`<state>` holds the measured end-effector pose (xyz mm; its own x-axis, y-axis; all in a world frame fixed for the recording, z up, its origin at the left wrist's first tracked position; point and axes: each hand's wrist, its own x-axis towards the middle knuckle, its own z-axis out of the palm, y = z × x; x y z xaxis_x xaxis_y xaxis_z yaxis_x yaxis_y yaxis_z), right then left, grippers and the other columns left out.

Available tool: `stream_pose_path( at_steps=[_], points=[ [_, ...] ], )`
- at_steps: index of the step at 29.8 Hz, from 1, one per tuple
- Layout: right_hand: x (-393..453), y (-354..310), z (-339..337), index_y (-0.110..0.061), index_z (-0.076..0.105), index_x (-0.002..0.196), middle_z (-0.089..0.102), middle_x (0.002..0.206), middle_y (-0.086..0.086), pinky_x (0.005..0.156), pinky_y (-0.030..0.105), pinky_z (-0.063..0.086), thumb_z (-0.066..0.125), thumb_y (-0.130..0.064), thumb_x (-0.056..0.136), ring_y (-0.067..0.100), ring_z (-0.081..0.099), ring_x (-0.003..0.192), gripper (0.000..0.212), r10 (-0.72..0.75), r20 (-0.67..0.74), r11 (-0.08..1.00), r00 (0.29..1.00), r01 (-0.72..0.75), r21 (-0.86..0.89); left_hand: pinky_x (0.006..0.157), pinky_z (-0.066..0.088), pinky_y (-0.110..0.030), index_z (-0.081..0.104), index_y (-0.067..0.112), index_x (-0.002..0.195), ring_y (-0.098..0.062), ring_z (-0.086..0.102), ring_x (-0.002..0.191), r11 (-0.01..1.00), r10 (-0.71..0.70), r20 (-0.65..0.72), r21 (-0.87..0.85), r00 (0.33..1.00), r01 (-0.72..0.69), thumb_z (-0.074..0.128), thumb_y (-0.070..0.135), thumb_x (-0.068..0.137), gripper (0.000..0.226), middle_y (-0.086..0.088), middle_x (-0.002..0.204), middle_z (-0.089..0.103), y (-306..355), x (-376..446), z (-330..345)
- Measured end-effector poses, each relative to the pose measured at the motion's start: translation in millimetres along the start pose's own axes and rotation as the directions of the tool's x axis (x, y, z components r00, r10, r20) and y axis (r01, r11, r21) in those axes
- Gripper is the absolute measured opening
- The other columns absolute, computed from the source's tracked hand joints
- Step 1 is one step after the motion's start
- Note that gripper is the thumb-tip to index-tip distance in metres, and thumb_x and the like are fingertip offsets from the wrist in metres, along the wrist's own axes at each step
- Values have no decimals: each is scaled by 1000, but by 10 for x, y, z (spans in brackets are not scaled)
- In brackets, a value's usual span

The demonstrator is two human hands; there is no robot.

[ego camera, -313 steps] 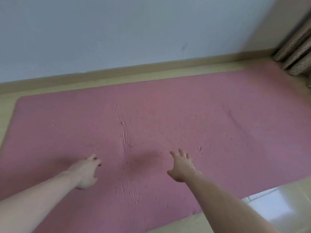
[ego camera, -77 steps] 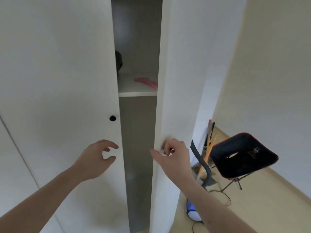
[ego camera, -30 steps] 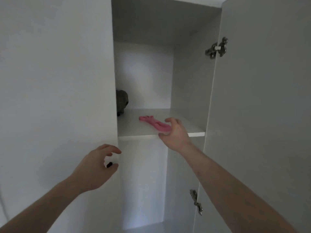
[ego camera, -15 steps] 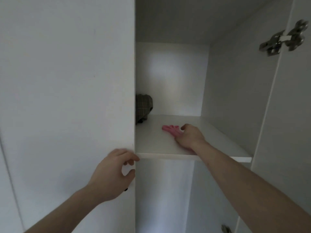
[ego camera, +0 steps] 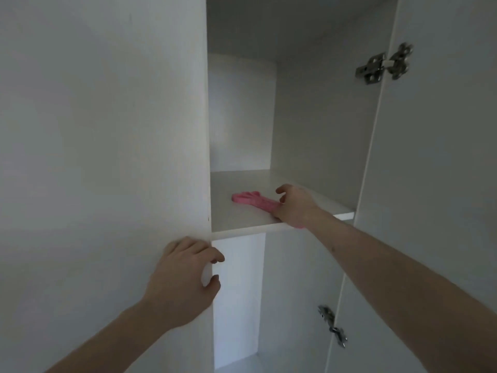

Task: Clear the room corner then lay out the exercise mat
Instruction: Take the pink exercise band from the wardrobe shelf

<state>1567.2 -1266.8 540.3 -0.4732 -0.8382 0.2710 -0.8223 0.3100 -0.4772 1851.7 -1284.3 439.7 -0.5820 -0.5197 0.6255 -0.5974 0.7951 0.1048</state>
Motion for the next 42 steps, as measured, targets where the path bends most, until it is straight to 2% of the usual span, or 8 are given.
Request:
stream_pose_path(
  at_steps=[6, 10, 16, 19, 24, 27, 32, 42],
  points=[
    [-299, -336, -195, -8, 61, 135, 68, 127, 9, 97, 32, 53, 82, -40, 75, 26, 65, 114, 71, 185, 31, 981, 982, -183, -56, 98, 23, -17, 66, 40, 100, -1, 57, 105, 988, 55, 45, -148, 997, -47, 60, 41, 71, 29, 29, 99, 63, -59, -31, -62],
    [-739, -339, -268, -14, 74, 115, 74, 109, 5, 95, 25, 53, 79, -73, 55, 22, 70, 103, 84, 249, -125, 965, 960, -236, 111, 103, 22, -16, 66, 40, 107, -1, 54, 110, 973, 103, 97, -217, 990, -80, 63, 37, 79, 29, 29, 102, 60, -65, -41, -127],
    [-1014, -142, 176, -12, 72, 119, 74, 114, 9, 92, 30, 56, 66, -18, 89, 28, 71, 105, 31, 270, 70, 955, 960, -277, 103, 98, 43, -31, 59, 29, 129, -15, 62, 107, 971, 63, 194, -238, 979, -16, 65, 25, 86, 44, 13, 127, 61, 258, 221, 82],
    [-1128, -199, 982, -9, 70, 108, 76, 106, 6, 86, 31, 58, 57, -17, 97, 30, 70, 104, 18, 286, 106, 826, 952, -301, 476, 92, 51, -42, 35, 27, 152, -28, 62, 115, 966, -15, 346, -238, 938, 103, 56, 12, 89, 68, 3, 152, 43, 493, 226, 418],
    [-1120, -186, 1252, -13, 76, 101, 78, 105, 9, 93, 33, 56, 58, -9, 88, 22, 71, 96, 22, 232, -24, 655, 972, -138, 743, 122, 28, -44, 23, 8, 158, -29, 27, 151, 972, 30, 258, -234, 966, 33, 58, 3, 90, 77, -9, 167, 21, 627, 266, 607],
    [-941, 111, 1379, -20, 72, 116, 73, 115, 2, 92, 31, 57, 61, -8, 84, 17, 70, 97, 35, 184, -17, 734, 983, -126, 667, 121, 24, -36, 18, 10, 160, -26, 12, 155, 989, 21, 327, -145, 945, 28, 57, -3, 85, 85, -5, 169, 8, 599, 210, 487],
    [-1302, 861, 1753, -28, 62, 134, 64, 129, -2, 88, 27, 53, 58, -8, 96, 21, 65, 107, 44, 311, 76, 891, 947, -318, 322, 106, 42, -32, 18, 17, 161, -25, 36, 140, 996, 55, 558, -92, 828, -4, 56, -1, 88, 84, 1, 168, 9, 231, -348, 810],
    [-1956, 2353, 2513, -27, 42, 151, 41, 154, 3, 114, 32, 34, 55, -18, 101, 24, 45, 139, 52, 351, 366, 930, 862, -367, -28, 101, 47, -38, 45, 14, 143, -27, 40, 137, 998, -50, 823, 58, 567, 3, 61, 11, 91, 55, -3, 159, 28, 270, -1121, 2474]
  ],
)
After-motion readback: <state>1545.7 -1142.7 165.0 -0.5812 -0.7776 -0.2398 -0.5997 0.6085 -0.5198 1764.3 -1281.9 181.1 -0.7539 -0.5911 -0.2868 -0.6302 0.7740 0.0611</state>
